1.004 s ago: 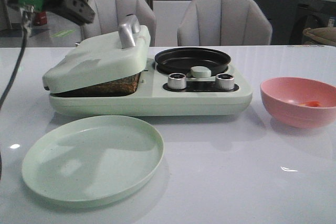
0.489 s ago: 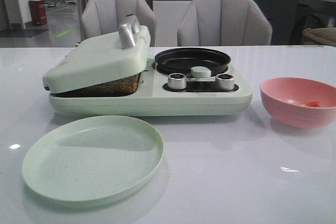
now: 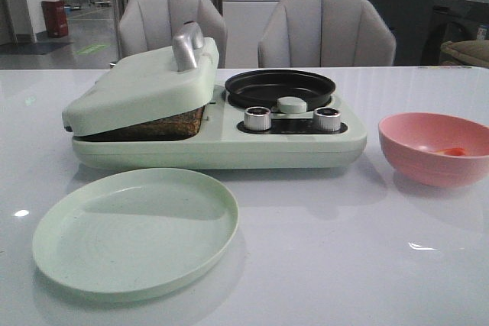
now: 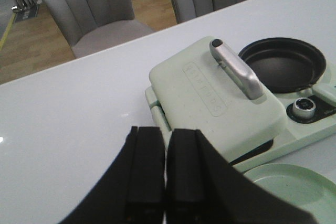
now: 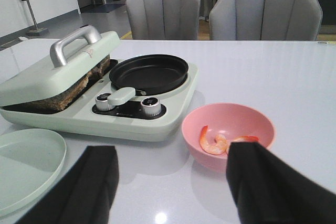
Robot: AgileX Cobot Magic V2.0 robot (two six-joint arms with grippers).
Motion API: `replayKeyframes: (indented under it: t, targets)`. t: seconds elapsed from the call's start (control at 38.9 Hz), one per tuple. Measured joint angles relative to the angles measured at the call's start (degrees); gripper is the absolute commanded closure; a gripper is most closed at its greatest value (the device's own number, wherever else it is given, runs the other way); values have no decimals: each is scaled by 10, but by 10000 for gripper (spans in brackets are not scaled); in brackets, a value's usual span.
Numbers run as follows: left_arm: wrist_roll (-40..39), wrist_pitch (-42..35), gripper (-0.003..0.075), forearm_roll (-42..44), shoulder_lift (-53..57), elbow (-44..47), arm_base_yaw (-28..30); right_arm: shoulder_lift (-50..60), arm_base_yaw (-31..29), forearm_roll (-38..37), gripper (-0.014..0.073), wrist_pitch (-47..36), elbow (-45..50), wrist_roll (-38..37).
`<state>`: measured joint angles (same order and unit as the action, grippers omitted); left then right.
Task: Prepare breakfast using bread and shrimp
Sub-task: 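Release the lid handle and withdraw the left gripper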
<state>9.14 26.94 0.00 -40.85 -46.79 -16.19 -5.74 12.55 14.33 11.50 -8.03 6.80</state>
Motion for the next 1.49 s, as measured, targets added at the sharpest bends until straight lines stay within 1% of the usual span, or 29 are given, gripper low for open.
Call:
replayKeyframes:
  t: [0.15,0.39,0.62,0.75,1.36,1.49]
  targets:
    - [0,-21,604,-15,95,65,-5,0,0,0,55,0,0,0]
    - [0,-27,604,-19,229,172,-6,0,0,0,55,0,0,0]
    - [0,-30,608,-19,326,265,-6,0,0,0,55,0,0,0]
    - [0,-35,608,-19,340,291,-6,0,0,0,55,0,0,0]
    - [-1,-49,608,-19,340,293,-6,0,0,0,55,-4,0,0]
    - [-1,-50,608,-19,340,293,-6,0,0,23,55,-7,-5,0]
